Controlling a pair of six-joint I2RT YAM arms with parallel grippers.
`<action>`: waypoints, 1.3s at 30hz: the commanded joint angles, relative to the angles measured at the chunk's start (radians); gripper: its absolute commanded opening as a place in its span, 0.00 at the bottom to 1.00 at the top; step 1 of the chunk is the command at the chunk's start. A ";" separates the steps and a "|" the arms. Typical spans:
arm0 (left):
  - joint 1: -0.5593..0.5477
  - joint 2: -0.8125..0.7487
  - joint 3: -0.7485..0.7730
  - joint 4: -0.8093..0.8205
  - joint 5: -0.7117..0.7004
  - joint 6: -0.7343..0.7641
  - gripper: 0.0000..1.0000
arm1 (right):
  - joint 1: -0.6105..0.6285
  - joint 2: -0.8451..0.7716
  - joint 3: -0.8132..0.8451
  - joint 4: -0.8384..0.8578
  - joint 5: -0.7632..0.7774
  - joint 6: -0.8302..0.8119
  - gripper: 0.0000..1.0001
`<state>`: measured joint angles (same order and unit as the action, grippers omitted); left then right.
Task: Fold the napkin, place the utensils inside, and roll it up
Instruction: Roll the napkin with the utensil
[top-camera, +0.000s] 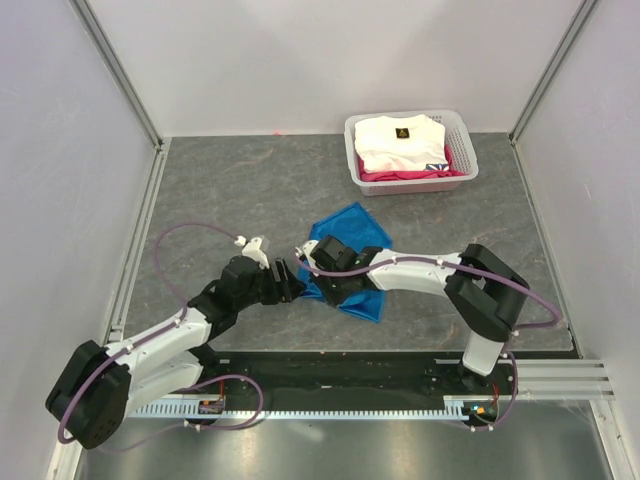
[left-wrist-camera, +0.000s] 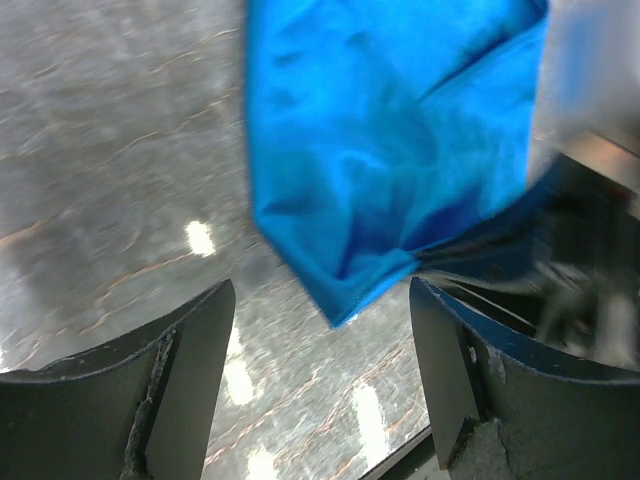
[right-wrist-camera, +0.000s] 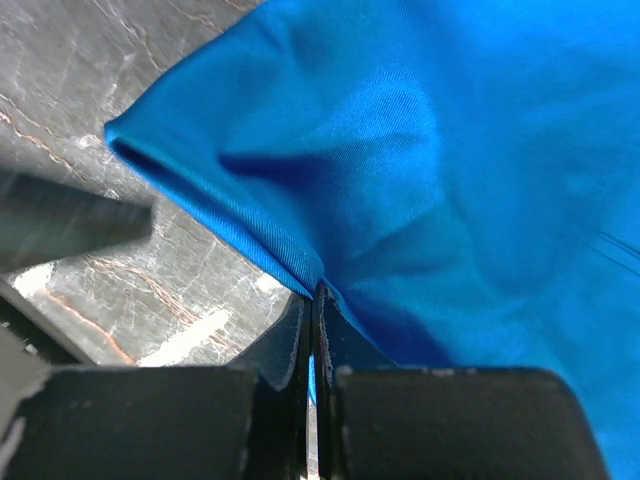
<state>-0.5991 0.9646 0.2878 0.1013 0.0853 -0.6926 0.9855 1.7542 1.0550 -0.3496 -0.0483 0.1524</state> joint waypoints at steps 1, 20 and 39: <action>-0.036 0.016 -0.001 0.129 -0.042 0.096 0.79 | -0.060 0.082 0.071 -0.068 -0.218 -0.008 0.00; -0.080 0.154 0.047 0.196 -0.191 0.223 0.76 | -0.252 0.289 0.206 -0.130 -0.505 -0.033 0.00; -0.079 0.289 0.080 0.290 -0.165 0.295 0.60 | -0.343 0.387 0.243 -0.164 -0.568 -0.040 0.00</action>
<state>-0.6758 1.2209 0.3237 0.3321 -0.0475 -0.4473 0.6567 2.0815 1.3041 -0.5041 -0.7578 0.1692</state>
